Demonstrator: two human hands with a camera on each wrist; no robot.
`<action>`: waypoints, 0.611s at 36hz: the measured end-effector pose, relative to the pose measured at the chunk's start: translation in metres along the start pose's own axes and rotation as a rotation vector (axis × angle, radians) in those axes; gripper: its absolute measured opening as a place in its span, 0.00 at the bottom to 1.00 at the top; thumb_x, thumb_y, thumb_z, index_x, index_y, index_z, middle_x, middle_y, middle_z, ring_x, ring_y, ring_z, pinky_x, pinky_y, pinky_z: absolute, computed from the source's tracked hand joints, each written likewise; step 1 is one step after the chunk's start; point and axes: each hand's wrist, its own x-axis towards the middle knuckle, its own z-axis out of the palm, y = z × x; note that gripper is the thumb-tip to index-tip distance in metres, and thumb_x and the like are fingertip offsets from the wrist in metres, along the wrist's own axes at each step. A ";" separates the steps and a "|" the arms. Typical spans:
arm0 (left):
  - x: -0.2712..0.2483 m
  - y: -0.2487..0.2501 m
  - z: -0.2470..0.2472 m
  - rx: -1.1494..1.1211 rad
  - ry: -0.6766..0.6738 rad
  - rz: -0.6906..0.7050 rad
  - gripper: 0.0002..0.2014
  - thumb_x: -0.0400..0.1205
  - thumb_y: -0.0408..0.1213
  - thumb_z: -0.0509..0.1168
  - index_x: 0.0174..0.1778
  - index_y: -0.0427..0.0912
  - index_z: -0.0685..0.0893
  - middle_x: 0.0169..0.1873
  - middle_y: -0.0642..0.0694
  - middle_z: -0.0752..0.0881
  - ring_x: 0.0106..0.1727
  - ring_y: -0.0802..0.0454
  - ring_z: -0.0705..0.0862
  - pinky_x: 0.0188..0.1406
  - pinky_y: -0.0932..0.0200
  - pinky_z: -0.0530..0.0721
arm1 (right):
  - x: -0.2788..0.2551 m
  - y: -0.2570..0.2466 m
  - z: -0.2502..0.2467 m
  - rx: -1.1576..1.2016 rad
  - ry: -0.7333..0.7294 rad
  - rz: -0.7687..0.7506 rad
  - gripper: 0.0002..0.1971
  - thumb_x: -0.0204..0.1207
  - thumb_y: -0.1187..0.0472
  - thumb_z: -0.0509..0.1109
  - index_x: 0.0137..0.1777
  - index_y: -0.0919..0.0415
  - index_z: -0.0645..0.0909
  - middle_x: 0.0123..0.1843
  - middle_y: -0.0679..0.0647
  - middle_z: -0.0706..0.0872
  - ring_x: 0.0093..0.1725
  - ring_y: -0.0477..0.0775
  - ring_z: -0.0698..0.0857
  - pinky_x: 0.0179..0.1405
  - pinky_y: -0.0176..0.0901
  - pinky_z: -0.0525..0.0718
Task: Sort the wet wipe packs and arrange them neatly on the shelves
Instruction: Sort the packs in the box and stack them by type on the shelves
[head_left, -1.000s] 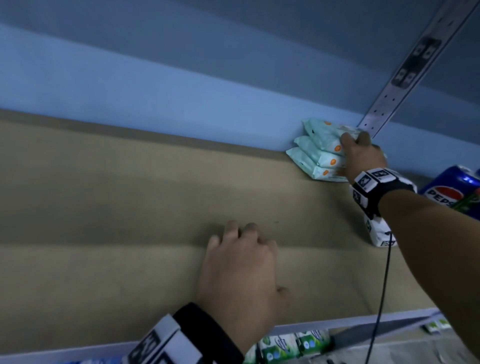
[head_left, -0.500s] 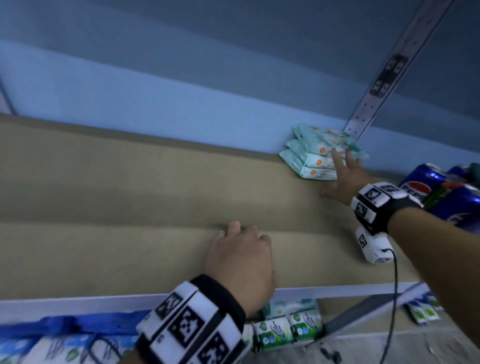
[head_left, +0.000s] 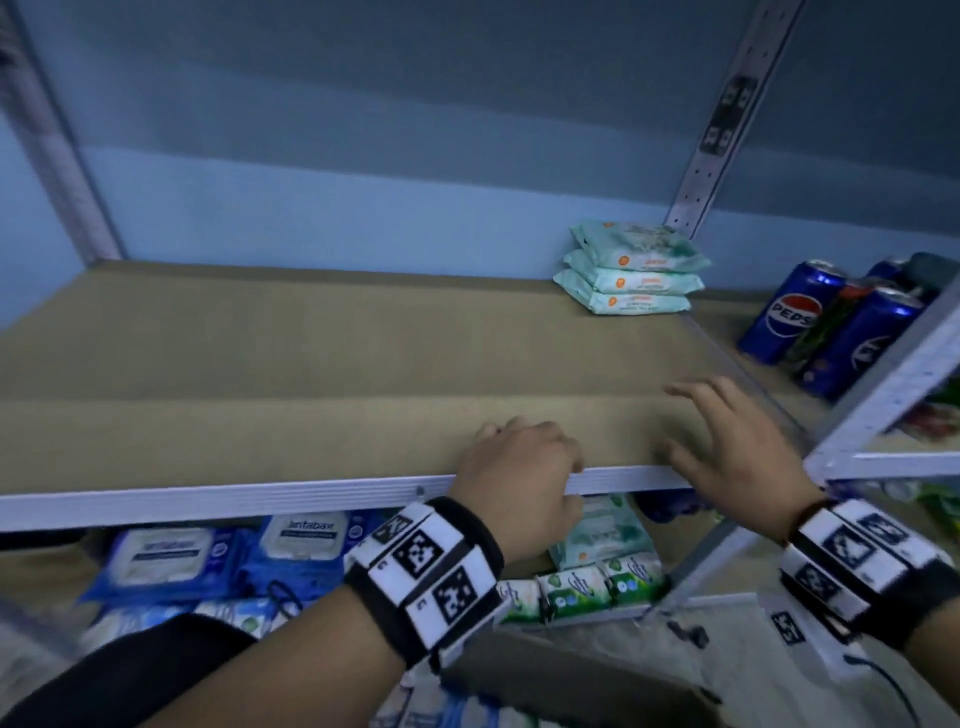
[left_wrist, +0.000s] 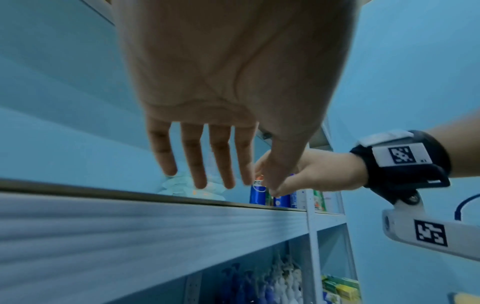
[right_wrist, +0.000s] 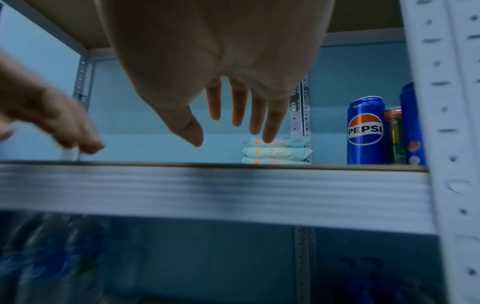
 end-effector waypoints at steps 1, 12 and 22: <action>-0.002 0.005 0.001 -0.025 0.031 0.038 0.12 0.83 0.48 0.62 0.61 0.52 0.82 0.59 0.51 0.82 0.63 0.47 0.76 0.64 0.47 0.71 | -0.012 -0.003 0.001 -0.005 0.055 -0.043 0.23 0.69 0.65 0.79 0.64 0.59 0.78 0.60 0.55 0.77 0.58 0.57 0.78 0.53 0.34 0.67; -0.008 0.031 0.074 -0.289 -0.135 0.007 0.08 0.80 0.46 0.68 0.52 0.52 0.86 0.50 0.55 0.86 0.51 0.55 0.82 0.51 0.56 0.82 | -0.095 0.026 0.059 0.000 -0.206 -0.046 0.11 0.70 0.58 0.72 0.48 0.52 0.72 0.48 0.49 0.73 0.46 0.58 0.78 0.41 0.53 0.80; 0.039 0.014 0.203 -0.707 -0.362 -0.468 0.18 0.79 0.49 0.72 0.64 0.52 0.80 0.65 0.54 0.80 0.62 0.51 0.82 0.58 0.56 0.82 | -0.087 0.072 0.141 -0.065 -0.649 0.256 0.17 0.81 0.51 0.69 0.67 0.55 0.76 0.67 0.56 0.78 0.59 0.60 0.82 0.45 0.43 0.71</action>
